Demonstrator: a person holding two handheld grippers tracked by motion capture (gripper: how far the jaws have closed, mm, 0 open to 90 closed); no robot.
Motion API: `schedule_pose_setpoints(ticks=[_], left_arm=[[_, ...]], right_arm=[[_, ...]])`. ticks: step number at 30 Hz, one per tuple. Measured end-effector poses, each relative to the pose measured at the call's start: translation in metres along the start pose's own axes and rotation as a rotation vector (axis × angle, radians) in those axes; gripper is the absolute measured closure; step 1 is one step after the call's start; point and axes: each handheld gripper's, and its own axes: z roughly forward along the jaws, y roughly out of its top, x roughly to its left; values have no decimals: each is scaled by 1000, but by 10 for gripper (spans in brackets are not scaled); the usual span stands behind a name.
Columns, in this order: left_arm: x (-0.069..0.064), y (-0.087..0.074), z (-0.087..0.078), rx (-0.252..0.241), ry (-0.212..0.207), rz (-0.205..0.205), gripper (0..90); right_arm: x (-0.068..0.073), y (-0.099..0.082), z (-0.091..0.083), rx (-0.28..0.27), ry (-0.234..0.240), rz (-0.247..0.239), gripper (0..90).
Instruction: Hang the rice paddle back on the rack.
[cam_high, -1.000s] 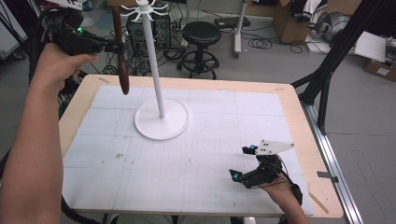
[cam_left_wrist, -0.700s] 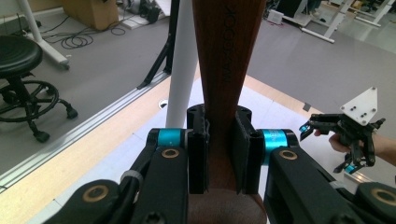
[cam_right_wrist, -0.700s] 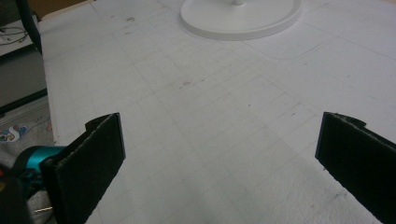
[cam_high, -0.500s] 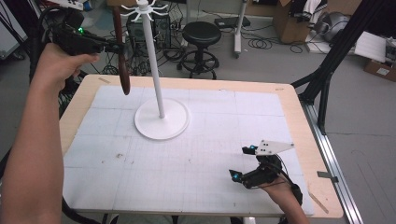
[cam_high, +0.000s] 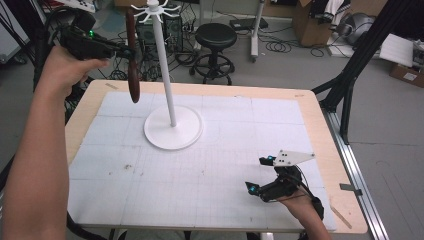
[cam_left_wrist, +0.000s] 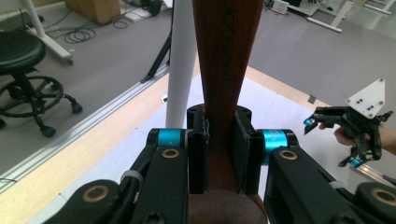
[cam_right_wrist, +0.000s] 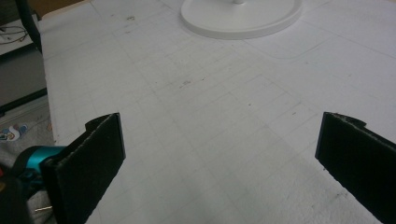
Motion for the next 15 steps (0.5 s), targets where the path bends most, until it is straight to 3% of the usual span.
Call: schedule_pose_setpoints(ticks=[8,15], left_arm=[[4,1,-16,-12,2,-15,779],[7,1,-11,5,6,-18,779]], right_arm=[[0,0,1,2,3,1,5],[0,0,2,3,5,-2,5]])
